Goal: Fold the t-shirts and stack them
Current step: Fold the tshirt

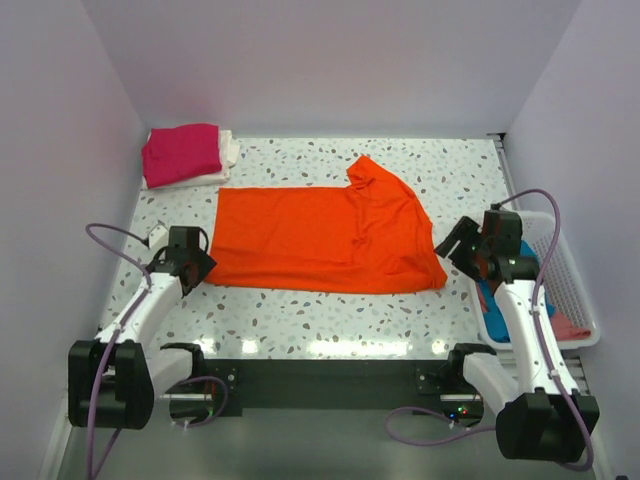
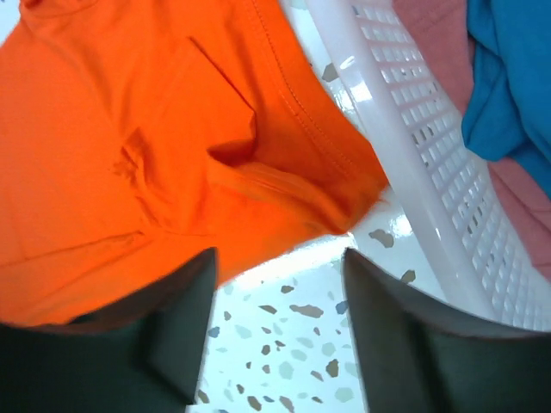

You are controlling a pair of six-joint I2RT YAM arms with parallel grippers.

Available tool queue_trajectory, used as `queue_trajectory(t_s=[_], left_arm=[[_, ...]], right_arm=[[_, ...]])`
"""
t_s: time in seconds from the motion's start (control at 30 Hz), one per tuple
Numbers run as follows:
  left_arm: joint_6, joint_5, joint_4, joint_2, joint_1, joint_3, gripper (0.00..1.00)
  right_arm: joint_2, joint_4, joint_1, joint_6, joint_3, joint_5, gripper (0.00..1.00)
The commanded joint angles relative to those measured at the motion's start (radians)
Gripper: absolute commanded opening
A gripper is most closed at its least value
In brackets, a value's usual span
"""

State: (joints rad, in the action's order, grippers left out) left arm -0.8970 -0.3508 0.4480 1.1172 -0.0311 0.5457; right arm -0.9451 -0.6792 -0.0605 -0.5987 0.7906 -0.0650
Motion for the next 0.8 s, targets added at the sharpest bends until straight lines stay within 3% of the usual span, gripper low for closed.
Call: queue_trajectory(t_s=[0.0,0.07,0.17,0.33,0.47,0.77], left_arm=[[0.006,-0.039,0.034,-0.051,0.010,0.045,0.65],[0.048,-0.060,0.006,-0.071,0.010,0.069,0.70],[0.142,-0.047,-0.093,-0.037,0.010,0.138,0.70],[0.263,0.022,-0.265,0.185,0.007,0.310,0.65],[0.335,0.003,-0.293,0.375,0.003,0.457,0.63],[0.448,-0.033,-0.250,0.725,-0.003,0.793,0.56]], right_arm=[[0.045,-0.042,-0.006,0.036,0.039,0.027,0.71],[0.031,-0.011,-0.005,0.059,0.059,-0.008,0.81],[-0.061,0.056,0.007,0.079,0.107,-0.051,0.82],[-0.288,0.231,0.112,0.109,0.266,0.016,0.66],[-0.530,0.296,0.166,0.168,0.458,0.062,0.55],[-1.040,0.213,0.166,0.237,0.941,0.146,0.47]])
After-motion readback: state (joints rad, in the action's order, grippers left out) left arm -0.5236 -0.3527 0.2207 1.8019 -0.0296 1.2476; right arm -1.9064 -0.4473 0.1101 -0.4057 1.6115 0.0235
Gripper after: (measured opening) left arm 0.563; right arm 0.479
